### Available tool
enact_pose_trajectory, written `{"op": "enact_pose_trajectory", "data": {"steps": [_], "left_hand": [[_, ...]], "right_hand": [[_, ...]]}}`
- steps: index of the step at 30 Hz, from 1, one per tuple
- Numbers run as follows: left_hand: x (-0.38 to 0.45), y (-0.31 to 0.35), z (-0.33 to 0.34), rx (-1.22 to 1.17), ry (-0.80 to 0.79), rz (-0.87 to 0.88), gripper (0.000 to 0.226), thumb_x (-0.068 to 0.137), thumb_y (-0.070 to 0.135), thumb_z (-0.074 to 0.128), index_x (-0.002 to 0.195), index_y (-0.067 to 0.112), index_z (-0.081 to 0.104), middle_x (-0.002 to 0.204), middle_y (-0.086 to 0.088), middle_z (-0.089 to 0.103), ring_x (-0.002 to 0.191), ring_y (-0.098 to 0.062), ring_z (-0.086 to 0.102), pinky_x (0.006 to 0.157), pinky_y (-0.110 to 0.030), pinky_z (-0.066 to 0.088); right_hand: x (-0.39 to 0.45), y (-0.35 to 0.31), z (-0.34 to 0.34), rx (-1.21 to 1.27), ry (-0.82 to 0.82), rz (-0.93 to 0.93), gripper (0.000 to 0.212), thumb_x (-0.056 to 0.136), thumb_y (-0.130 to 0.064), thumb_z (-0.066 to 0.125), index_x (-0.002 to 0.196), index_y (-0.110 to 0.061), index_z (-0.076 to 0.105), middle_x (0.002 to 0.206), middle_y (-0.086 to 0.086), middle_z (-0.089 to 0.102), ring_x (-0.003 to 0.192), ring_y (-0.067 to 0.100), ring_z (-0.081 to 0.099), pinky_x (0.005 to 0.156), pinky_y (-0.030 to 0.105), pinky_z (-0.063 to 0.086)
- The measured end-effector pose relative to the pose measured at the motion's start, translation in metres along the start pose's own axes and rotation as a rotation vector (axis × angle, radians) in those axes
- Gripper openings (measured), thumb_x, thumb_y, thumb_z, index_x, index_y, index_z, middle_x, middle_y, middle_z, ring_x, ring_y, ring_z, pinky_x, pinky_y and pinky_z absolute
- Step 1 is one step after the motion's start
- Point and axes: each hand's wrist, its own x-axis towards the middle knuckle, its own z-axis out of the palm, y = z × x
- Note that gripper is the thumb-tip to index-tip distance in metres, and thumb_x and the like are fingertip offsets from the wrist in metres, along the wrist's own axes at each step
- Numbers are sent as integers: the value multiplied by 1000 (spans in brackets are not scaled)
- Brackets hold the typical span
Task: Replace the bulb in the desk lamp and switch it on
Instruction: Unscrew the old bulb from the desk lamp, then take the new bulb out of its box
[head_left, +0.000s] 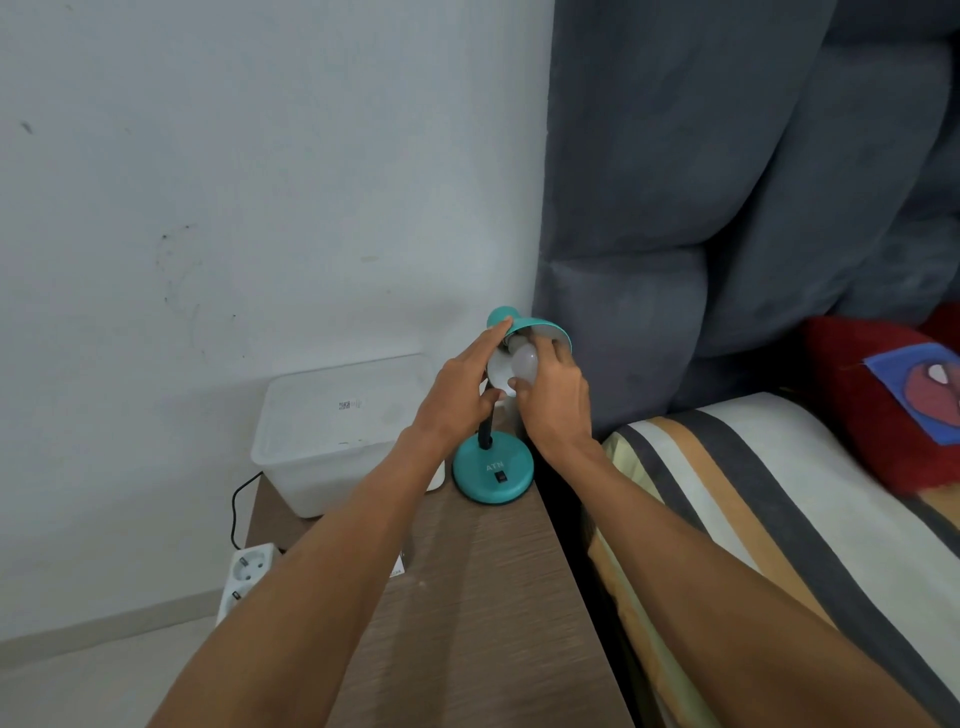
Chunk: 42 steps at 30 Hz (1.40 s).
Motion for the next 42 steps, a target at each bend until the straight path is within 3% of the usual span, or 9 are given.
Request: {"op": "enact_pose_trajectory", "data": {"steps": [4,7,9,11,15,25,30,35,42], "left_hand": [[-1,2,-2,13,-8,-24,99,85,-6,76,161,37,28,151,-1,54,120,-22,63,103,-46,55],[-4,11,-7,87,-2,-24,98,86,-4,72,162,37,25,147,-2,57,110,-20,63,97,-39,55],[-7,18,-11,145,-19,-14,100,87,0,71,163,39,19,158,-2,47,125,-24,58,101,-38,52],[-12,22,-17,196,-49,-25,105,88,9,75,163,43,9,170,-2,28,151,-25,36,114,-44,46],[-36,34,-35,227,-40,-106,98,91,25,77,165,35,13,172,-5,20,159,-23,16,122,-45,32],[-159,1,-68,156,123,-346,72,92,30,78,154,14,45,158,-9,47,147,-28,41,121,-38,31],[-206,-31,-61,6,131,-528,96,78,36,90,157,15,40,158,-8,45,145,-26,43,119,-38,36],[-221,-77,-41,-123,120,-573,123,57,63,93,158,21,36,150,-5,53,133,-23,56,110,-49,51],[-222,-89,-28,-171,149,-569,118,66,35,98,160,15,31,149,-8,53,133,-23,56,111,-44,50]], "right_hand": [[-9,3,-5,-16,32,-3,59,80,-18,80,133,-18,52,133,4,58,114,29,54,78,36,50],[-13,1,-12,8,8,-8,62,81,-16,79,136,-17,52,135,7,54,116,29,54,88,38,51],[-17,-3,-21,22,-11,10,62,82,-18,78,138,-18,51,134,8,51,113,28,57,92,40,52],[-23,-7,-28,40,-13,14,60,82,-20,78,136,-19,52,133,6,51,105,28,61,89,42,54],[-41,-14,-44,51,40,-35,56,78,-16,77,130,-15,58,127,6,60,109,27,58,86,39,54],[-98,-39,-33,39,-77,-28,51,78,-21,75,126,-15,58,121,7,62,102,28,63,84,44,54],[-126,-33,6,12,-198,3,45,80,-17,73,125,-14,63,119,9,66,106,27,63,87,38,52],[-151,-16,52,-60,-331,131,59,86,-24,73,140,-15,51,136,7,57,122,22,55,102,37,47],[-160,0,93,-87,-396,197,57,85,-26,74,138,-16,54,132,8,59,118,22,56,99,38,51]]}}
